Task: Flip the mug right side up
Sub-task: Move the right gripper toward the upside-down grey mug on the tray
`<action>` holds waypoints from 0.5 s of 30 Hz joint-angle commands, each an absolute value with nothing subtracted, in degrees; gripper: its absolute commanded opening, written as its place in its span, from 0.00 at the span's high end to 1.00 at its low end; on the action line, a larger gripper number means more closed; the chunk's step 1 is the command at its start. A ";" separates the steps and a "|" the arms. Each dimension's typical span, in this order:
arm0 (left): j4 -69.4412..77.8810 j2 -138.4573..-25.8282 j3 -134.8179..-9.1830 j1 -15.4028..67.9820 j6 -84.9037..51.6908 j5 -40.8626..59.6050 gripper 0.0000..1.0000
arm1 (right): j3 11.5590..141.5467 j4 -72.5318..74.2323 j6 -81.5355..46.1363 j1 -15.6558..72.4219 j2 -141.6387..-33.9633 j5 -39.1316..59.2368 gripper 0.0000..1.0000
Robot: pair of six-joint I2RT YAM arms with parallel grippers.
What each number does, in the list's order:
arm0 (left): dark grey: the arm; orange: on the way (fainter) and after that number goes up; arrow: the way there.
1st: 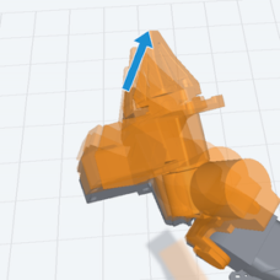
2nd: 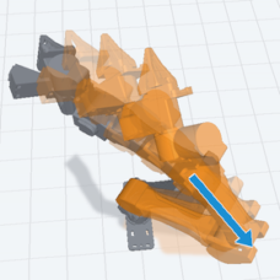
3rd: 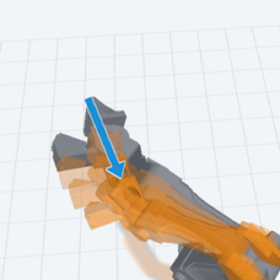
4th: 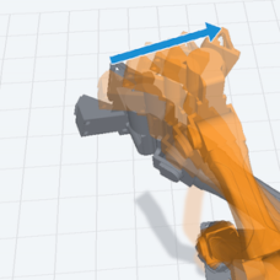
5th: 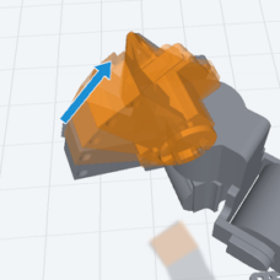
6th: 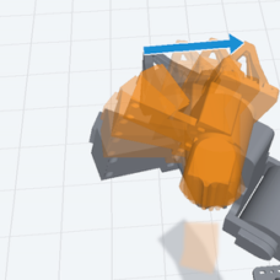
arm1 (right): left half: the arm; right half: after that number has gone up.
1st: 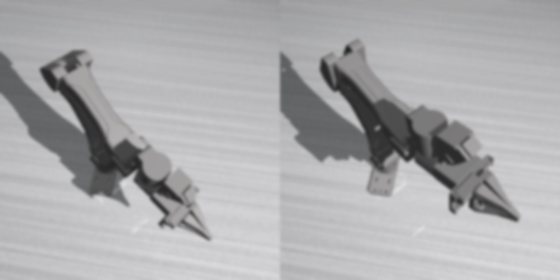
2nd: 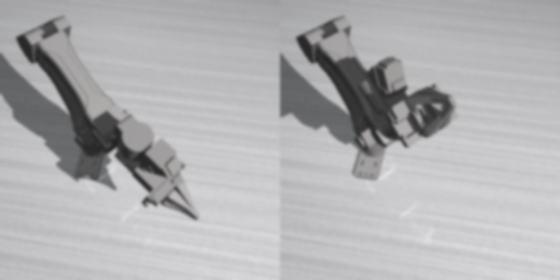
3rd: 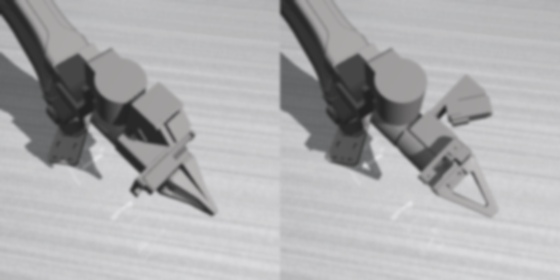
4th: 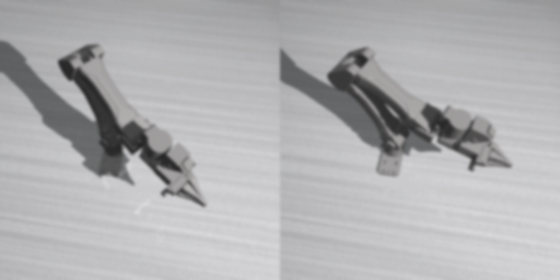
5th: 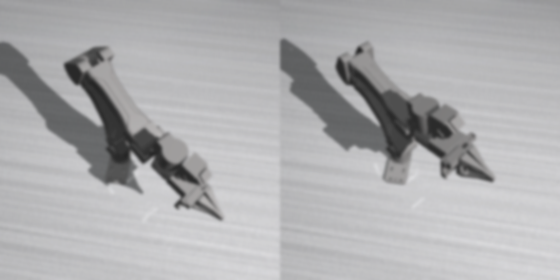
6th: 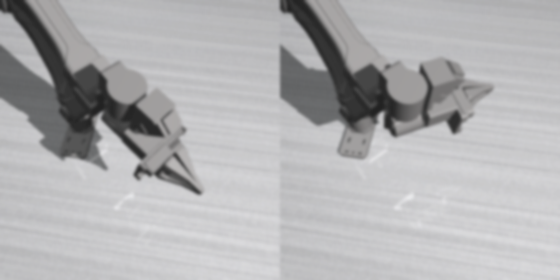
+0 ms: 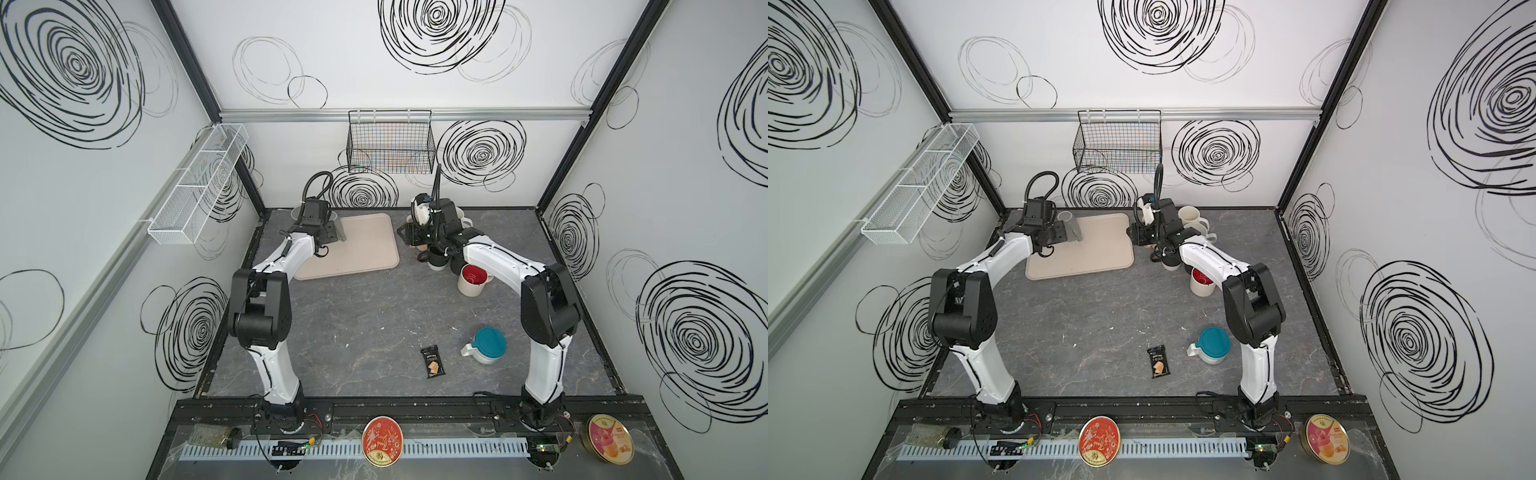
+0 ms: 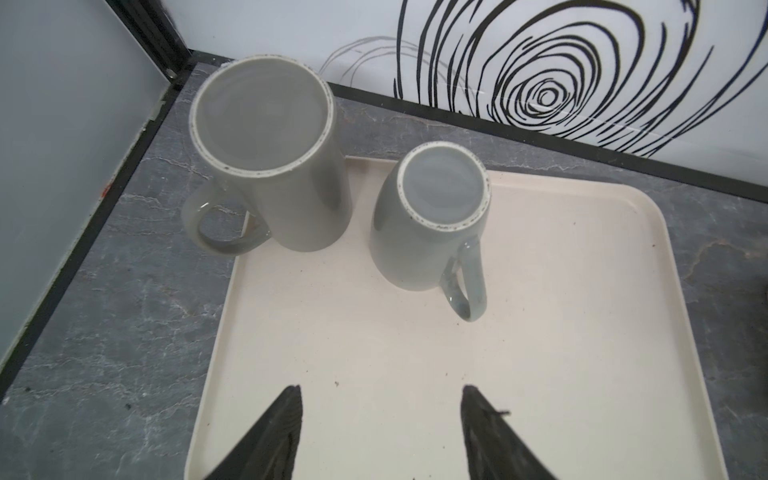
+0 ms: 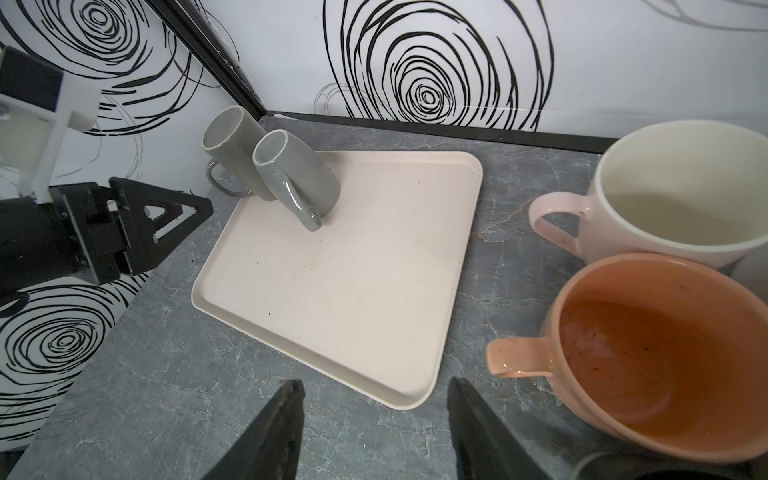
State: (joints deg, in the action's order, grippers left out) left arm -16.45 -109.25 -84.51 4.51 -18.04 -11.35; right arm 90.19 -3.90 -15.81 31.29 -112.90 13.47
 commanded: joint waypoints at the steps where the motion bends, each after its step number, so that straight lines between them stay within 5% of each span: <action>1: -15.63 -111.62 -88.51 5.19 -21.41 -10.38 0.36 | 93.46 -4.64 -14.77 32.83 -115.52 13.18 0.41; 15: -17.74 -112.77 -93.08 1.69 -19.99 -6.29 0.36 | 124.00 -5.59 -7.95 40.85 -141.34 11.60 0.41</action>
State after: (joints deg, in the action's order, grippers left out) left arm -17.06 -112.42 -92.38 3.11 -19.92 -7.90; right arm 118.21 -4.80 -10.70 40.12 -139.11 11.86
